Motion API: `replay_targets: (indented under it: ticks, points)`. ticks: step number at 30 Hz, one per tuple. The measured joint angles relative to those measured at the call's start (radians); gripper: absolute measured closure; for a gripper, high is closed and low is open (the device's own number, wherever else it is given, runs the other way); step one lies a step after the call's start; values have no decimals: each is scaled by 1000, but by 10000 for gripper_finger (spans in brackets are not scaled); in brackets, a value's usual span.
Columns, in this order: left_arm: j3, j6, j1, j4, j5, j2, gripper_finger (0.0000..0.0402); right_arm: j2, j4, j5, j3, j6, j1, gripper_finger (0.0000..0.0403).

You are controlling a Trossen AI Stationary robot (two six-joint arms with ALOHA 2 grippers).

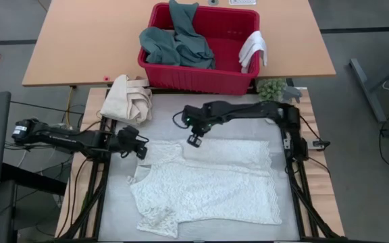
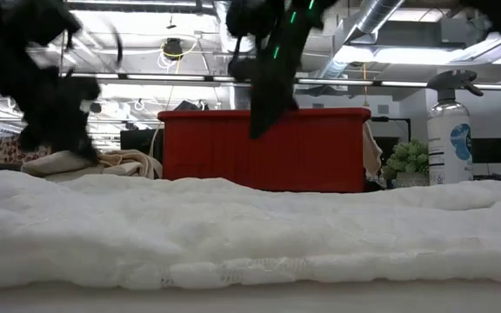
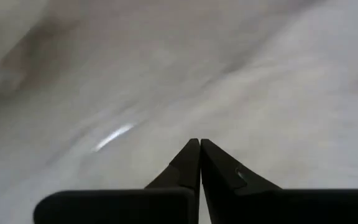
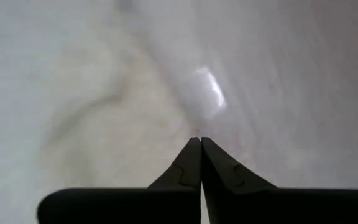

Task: Fold Laundry from Bin
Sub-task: Fold the white shirt

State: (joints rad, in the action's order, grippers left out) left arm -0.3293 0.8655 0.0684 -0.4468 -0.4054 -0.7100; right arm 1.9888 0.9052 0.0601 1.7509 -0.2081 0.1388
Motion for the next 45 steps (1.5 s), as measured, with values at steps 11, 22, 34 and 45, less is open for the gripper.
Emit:
replay_targets:
  ticks: [11,22,34,45]
  points:
    - [-458,-418,303,-135,294,3,401,-351,410,-119,7,13,-322,353]
    - [-501,-384,700,-7,551,-261,353,-323,367,-40,-57,-582,-848,265]
    - [-552,-488,934,299,435,-641,221,-89,433,-34,-57,-710,-1139,160]
    - [-794,-571,944,222,89,-1053,220,-33,429,58,-72,-896,-1244,163]
